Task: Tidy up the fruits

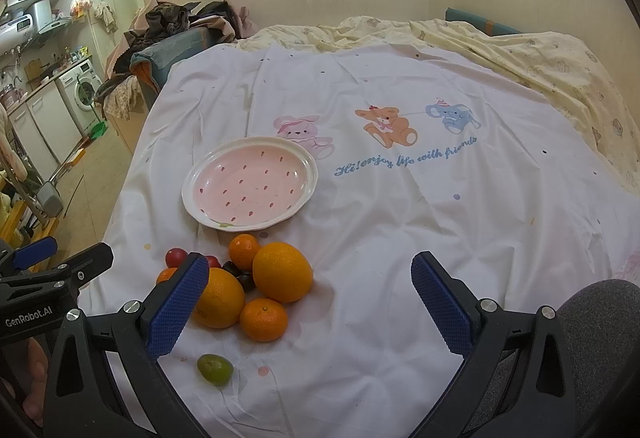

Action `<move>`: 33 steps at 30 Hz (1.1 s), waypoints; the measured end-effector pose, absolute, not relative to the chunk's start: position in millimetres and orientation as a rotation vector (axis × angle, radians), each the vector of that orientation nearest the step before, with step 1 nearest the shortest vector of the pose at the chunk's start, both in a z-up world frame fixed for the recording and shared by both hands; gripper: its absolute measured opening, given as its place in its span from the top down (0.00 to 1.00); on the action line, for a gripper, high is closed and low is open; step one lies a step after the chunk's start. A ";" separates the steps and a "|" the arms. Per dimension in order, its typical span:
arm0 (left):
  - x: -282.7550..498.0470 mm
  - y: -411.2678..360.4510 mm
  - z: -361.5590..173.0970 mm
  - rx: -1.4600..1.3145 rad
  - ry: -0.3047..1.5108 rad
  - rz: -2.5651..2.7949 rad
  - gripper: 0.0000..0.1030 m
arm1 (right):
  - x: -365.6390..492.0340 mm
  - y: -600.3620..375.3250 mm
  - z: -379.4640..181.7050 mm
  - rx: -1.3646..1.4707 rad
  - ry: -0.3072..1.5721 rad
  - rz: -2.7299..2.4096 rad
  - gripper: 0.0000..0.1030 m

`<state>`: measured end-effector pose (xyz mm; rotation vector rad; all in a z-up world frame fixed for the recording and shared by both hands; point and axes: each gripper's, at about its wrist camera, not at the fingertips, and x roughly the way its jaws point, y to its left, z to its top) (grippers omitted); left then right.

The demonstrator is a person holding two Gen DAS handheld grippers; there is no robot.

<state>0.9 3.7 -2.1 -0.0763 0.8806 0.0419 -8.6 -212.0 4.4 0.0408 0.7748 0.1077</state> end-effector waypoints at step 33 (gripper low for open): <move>0.1 5.8 -5.6 -0.083 0.886 0.046 0.00 | -7.8 -212.1 8.9 0.040 0.774 0.107 0.00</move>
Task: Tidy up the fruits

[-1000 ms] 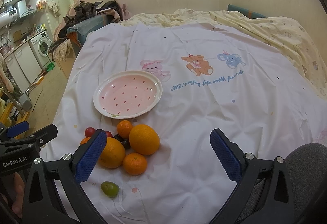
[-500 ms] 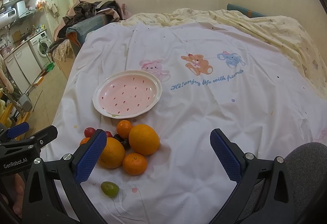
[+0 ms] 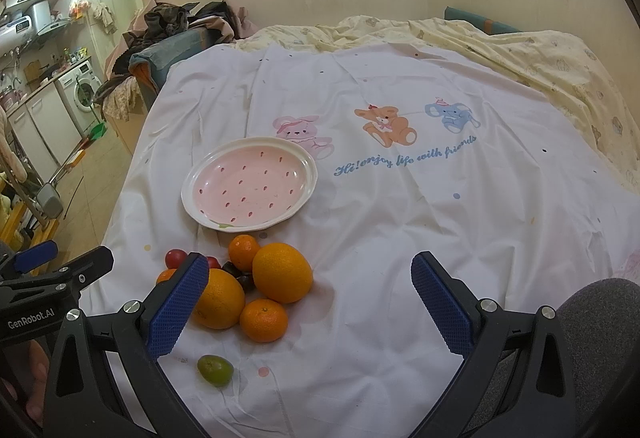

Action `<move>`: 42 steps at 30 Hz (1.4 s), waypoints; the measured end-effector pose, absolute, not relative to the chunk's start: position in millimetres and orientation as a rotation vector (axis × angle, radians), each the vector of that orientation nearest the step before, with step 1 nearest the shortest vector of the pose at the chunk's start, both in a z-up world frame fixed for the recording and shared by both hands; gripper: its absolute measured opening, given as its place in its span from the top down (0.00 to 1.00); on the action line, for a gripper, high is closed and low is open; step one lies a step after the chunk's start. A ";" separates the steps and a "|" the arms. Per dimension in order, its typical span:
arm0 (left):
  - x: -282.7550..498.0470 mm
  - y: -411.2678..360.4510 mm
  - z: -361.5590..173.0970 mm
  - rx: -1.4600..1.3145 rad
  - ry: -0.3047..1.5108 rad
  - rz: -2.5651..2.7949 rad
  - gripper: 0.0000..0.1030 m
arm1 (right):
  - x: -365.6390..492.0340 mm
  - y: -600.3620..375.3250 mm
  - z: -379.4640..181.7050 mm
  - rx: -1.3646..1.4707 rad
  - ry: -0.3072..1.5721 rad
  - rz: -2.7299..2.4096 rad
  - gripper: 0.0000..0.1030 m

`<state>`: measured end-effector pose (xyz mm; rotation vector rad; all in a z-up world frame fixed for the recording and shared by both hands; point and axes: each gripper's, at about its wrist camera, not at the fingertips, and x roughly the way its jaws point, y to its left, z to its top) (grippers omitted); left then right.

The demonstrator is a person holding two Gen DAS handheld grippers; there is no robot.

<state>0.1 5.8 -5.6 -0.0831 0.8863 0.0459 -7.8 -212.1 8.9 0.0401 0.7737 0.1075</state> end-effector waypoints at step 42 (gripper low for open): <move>0.3 -0.3 -8.9 -0.096 0.902 0.048 0.00 | 3.2 -213.1 -9.3 0.099 0.872 0.157 0.00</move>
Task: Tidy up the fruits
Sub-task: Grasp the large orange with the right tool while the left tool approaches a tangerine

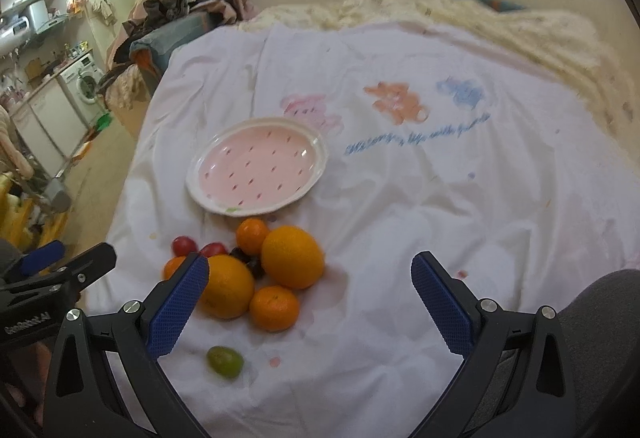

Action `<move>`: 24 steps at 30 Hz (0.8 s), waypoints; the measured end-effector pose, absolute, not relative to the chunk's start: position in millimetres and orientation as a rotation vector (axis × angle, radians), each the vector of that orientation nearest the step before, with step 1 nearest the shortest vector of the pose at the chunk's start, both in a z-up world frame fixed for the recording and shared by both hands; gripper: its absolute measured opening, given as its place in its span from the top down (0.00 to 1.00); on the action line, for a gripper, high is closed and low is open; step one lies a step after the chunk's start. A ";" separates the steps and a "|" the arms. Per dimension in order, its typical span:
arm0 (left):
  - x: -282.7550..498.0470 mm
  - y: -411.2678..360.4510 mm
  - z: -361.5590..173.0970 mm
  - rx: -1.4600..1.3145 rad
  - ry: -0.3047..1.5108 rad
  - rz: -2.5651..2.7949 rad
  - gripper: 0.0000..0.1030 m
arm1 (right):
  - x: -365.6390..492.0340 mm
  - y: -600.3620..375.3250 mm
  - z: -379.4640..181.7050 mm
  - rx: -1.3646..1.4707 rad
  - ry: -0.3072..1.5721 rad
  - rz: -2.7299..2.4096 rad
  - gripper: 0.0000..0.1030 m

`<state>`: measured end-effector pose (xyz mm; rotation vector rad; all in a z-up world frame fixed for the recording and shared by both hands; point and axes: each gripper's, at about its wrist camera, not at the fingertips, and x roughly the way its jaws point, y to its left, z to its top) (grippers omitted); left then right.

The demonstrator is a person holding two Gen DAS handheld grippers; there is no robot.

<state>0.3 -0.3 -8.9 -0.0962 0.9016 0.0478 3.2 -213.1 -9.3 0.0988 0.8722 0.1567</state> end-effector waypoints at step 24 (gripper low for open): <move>4.2 8.2 -23.6 -0.074 0.996 0.075 0.01 | 105.4 -219.2 -109.6 0.402 1.444 0.303 0.37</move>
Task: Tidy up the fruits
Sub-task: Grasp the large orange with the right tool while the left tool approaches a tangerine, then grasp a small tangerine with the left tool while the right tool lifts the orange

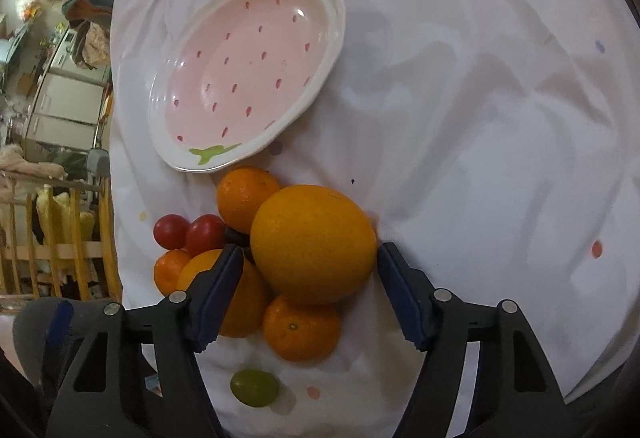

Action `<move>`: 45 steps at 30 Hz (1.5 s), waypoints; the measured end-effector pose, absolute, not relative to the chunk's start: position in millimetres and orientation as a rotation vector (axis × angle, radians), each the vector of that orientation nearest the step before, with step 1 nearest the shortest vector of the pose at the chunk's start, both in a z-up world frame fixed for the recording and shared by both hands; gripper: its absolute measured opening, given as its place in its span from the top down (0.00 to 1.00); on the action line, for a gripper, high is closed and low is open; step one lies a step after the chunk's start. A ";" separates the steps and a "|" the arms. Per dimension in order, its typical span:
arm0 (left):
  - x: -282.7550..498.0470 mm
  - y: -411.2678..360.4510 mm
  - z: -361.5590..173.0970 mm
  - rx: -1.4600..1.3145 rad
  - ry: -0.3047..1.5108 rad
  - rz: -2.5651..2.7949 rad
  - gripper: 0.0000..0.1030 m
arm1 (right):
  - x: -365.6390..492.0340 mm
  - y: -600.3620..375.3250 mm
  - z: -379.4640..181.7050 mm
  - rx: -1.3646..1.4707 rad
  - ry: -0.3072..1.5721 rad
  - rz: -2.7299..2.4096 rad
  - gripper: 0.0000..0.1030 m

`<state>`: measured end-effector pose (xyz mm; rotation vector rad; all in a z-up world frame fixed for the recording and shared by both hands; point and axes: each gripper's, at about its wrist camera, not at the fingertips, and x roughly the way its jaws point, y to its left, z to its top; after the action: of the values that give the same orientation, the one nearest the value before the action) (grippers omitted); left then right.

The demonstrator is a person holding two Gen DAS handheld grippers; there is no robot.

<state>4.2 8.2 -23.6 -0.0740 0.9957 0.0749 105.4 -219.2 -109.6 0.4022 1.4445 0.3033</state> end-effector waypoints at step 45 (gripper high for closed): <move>81.6 11.1 -91.3 -0.452 1.456 0.066 0.69 | 84.1 -270.5 -32.6 0.506 1.196 0.201 0.43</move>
<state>81.6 11.1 -91.3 -0.4520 1.4561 0.0664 84.1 -270.6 -32.6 0.5060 1.1965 0.2008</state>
